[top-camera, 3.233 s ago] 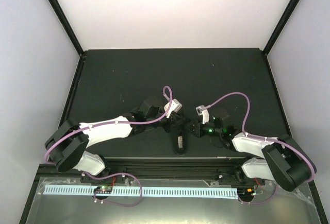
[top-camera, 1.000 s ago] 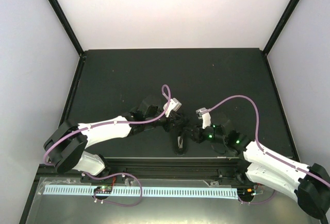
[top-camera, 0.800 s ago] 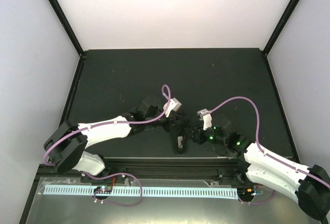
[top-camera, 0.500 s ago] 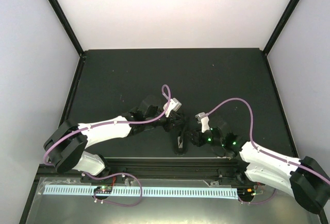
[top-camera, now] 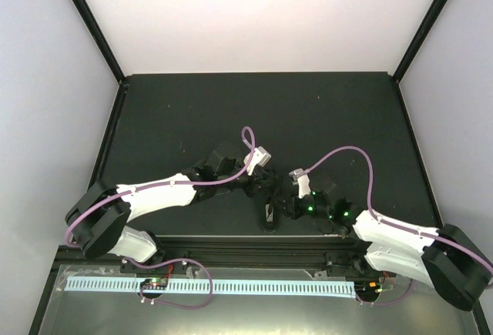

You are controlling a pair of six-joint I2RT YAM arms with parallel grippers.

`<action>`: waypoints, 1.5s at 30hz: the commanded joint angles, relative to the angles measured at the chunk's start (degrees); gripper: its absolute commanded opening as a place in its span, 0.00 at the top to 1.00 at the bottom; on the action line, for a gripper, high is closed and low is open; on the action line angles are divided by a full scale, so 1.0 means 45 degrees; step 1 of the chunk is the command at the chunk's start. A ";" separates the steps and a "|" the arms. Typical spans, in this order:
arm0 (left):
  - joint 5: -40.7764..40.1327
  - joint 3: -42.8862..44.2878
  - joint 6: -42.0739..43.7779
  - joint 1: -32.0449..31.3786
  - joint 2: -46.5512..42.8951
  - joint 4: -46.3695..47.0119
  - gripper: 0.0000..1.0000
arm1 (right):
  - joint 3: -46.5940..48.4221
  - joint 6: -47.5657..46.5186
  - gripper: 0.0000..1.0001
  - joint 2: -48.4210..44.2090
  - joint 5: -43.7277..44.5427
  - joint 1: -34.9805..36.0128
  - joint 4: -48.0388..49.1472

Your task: Tie the shoes

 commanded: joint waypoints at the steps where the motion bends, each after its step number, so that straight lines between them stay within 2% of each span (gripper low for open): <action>1: 0.0208 0.0184 0.0033 0.0088 -0.0322 0.0530 0.98 | 0.0530 -0.0294 0.63 0.0976 0.0091 0.0049 0.1004; 3: 0.0183 0.0176 0.0002 0.0088 -0.0351 0.0529 0.98 | 0.0821 -0.0333 0.77 0.1430 -0.0025 0.0048 0.1075; 4: 0.0184 0.0179 0.0006 0.0088 -0.0372 0.0508 0.98 | 0.0948 -0.0316 0.87 0.1546 -0.0109 0.0045 0.1052; 5: 0.0158 0.0182 0.0014 0.0088 -0.0390 0.0486 0.98 | 0.1055 -0.0270 0.93 0.1551 -0.0169 0.0039 0.0988; 7: 0.0107 0.0177 0.0045 0.0088 -0.0448 0.0413 0.98 | 0.1152 -0.0187 0.98 0.1203 -0.0262 0.0036 0.0781; 15: 0.0034 0.0181 0.0097 0.0145 -0.0503 0.0334 0.98 | 0.1039 -0.0060 0.98 -0.1888 0.0252 0.0046 -0.0826; 18: 0.0039 0.0219 0.0088 0.0166 -0.0467 0.0287 0.99 | 0.0977 0.0139 0.98 -0.2409 -0.0218 0.0048 -0.0733; 20: 0.0043 0.0217 0.0077 0.0165 -0.0444 0.0303 0.98 | 0.0817 0.0303 0.98 -0.2383 0.0140 0.0050 -0.0820; 21: 0.0047 0.0209 0.0055 0.0178 -0.0435 0.0314 0.98 | 0.0748 0.0496 0.95 -0.2253 0.0675 0.0038 -0.0999; 22: 0.0045 0.0220 0.0054 0.0172 -0.0434 0.0305 0.98 | 0.0641 0.0701 0.86 -0.2073 0.1089 0.0038 -0.1124; 24: 0.0061 0.0206 0.0036 0.0184 -0.0410 0.0304 0.99 | 0.0452 0.0969 0.64 -0.1628 0.1294 0.0049 -0.0887; 26: 0.0067 0.0198 0.0035 0.0178 -0.0403 0.0314 0.98 | 0.0190 0.1318 0.56 -0.1070 0.1271 0.0048 -0.0128; 29: 0.0089 0.0192 -0.0017 0.0173 -0.0395 0.0386 0.98 | 0.0109 0.1632 0.56 -0.0126 0.1017 0.0046 0.0865; 34: 0.0112 0.0177 -0.0076 0.0178 -0.0356 0.0457 0.98 | 0.0264 0.1796 0.67 0.1110 0.0581 0.0049 0.1913; 38: 0.0111 0.0191 -0.0028 0.0177 -0.0347 0.0432 0.98 | 0.0333 0.1823 0.71 0.1437 0.0422 0.0034 0.2253; 45: 0.0065 0.0209 0.0003 0.0185 -0.0342 0.0346 0.99 | 0.0391 0.1819 0.73 0.1869 0.0178 0.0038 0.2636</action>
